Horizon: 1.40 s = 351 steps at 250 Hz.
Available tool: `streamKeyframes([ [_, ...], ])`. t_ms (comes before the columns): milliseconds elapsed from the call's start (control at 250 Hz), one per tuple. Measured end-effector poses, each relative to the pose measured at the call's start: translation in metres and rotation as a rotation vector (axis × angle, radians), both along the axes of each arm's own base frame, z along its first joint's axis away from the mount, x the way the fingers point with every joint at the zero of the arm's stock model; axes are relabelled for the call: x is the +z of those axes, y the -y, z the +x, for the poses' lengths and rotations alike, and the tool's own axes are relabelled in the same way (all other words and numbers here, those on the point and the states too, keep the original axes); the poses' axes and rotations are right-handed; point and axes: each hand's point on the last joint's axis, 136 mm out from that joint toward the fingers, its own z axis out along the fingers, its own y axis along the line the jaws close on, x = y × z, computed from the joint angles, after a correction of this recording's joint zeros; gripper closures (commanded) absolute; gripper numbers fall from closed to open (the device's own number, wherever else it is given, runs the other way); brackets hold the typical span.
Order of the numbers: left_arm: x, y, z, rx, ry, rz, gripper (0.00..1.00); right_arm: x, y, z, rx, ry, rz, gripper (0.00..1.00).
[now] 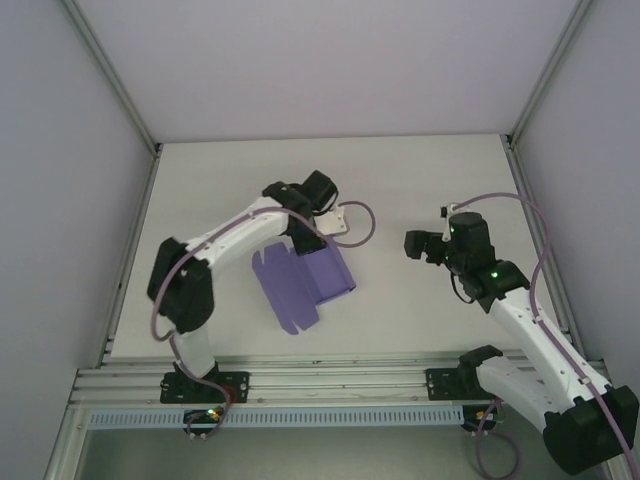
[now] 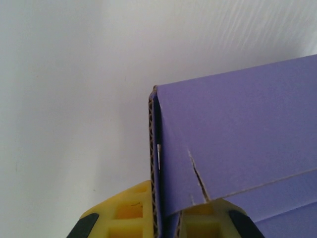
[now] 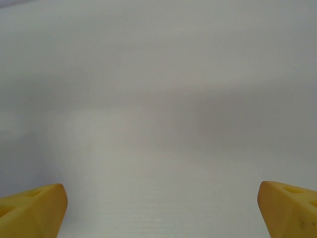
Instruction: Assemble paper box
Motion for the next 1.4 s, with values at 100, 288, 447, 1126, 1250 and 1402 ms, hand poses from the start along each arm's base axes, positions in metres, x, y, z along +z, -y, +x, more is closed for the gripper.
streamKeyframes([
  [100,-0.022,0.009,0.007,-0.056,0.008,0.104,1.00,-0.007,0.006,-0.005,-0.017,-0.027,-0.004,0.00],
  [288,-0.064,0.027,0.014,-0.124,0.029,0.231,1.00,-0.015,0.014,-0.008,-0.045,-0.043,-0.004,0.00],
  [447,-0.080,0.037,0.021,-0.196,0.136,0.354,1.00,-0.025,0.021,-0.010,-0.070,-0.066,-0.002,0.00],
  [1126,-0.044,0.062,0.013,-0.243,0.241,0.216,0.00,-0.044,0.012,-0.012,-0.024,-0.107,0.083,0.00],
  [1250,-0.007,0.062,0.004,-0.260,0.266,0.142,0.00,-0.046,0.005,-0.012,0.024,-0.119,0.090,0.00],
  [1402,0.036,0.065,-0.005,-0.226,0.292,-0.015,0.00,-0.041,-0.016,-0.002,0.151,-0.116,0.108,0.00],
])
